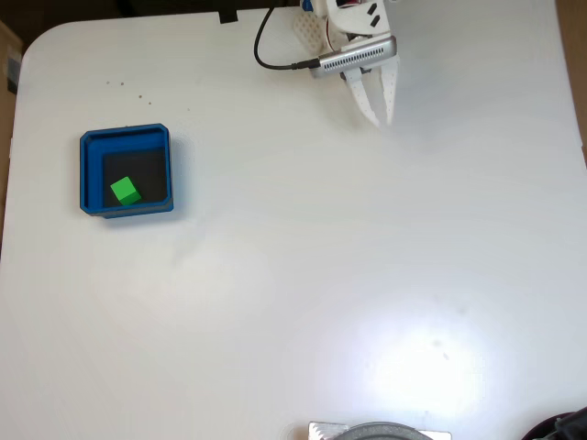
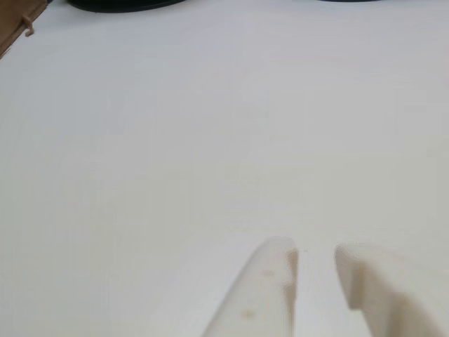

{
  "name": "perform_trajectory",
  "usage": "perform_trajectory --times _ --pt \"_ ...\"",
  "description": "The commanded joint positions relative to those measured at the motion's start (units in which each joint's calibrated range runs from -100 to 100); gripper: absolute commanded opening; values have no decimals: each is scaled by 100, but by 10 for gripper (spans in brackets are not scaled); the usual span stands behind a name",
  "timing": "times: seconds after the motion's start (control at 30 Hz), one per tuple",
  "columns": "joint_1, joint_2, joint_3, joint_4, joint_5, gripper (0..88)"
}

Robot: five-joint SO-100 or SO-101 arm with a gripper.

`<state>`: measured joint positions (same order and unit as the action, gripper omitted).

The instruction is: Pick up green cube and drop it in the blue box

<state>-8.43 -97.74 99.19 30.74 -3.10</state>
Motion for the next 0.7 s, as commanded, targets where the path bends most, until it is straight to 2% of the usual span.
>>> perform_trajectory --times 0.0,0.67 --pt "-20 -117 45 -94 -15 12" --pt "18 -83 45 -94 -15 12"
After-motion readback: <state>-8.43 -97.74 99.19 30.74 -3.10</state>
